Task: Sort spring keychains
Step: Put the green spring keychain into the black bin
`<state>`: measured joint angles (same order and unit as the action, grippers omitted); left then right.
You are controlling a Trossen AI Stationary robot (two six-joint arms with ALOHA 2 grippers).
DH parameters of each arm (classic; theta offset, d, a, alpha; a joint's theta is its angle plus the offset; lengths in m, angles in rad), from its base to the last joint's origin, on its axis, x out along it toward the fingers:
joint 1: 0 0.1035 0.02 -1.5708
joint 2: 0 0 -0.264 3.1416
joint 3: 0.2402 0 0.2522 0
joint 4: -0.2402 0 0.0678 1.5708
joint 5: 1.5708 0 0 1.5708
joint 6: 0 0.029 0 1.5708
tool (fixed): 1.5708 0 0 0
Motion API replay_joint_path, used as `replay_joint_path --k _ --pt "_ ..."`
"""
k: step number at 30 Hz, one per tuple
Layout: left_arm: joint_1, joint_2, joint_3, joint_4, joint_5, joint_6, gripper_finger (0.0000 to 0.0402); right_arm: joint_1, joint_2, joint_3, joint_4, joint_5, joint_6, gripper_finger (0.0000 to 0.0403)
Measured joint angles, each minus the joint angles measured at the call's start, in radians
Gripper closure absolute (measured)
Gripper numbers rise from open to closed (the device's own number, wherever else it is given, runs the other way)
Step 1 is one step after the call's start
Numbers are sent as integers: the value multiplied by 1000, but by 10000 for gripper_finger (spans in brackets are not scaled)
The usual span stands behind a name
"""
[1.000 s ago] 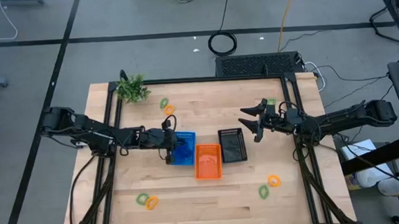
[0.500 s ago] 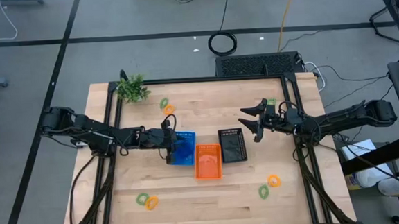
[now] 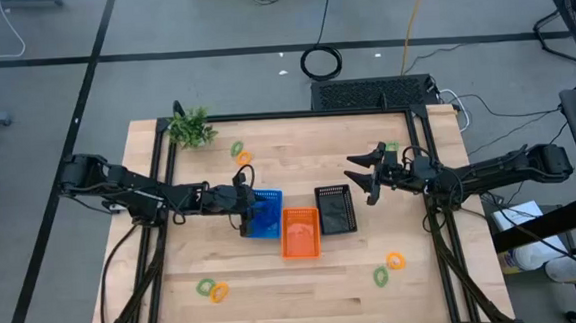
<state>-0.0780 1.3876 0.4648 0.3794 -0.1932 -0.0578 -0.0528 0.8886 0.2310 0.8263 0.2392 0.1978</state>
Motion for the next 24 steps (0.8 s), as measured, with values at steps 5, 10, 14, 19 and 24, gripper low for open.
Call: replay_joint_path --k 5,10,14,19,24 --pt "0 0 0 0 1 -5 263 0 0 0 0 0 0 190" --pt "0 -25 2 46 48 -55 263 0 0 0 0 0 0 190" --pt "0 -108 32 -2 79 -53 263 0 0 0 0 0 0 190" --pt "0 -277 73 -205 46 -17 263 0 0 0 -1 -4 0 190" --pt "28 -424 127 -484 -181 -110 263 0 0 0 -1 -4 0 190"
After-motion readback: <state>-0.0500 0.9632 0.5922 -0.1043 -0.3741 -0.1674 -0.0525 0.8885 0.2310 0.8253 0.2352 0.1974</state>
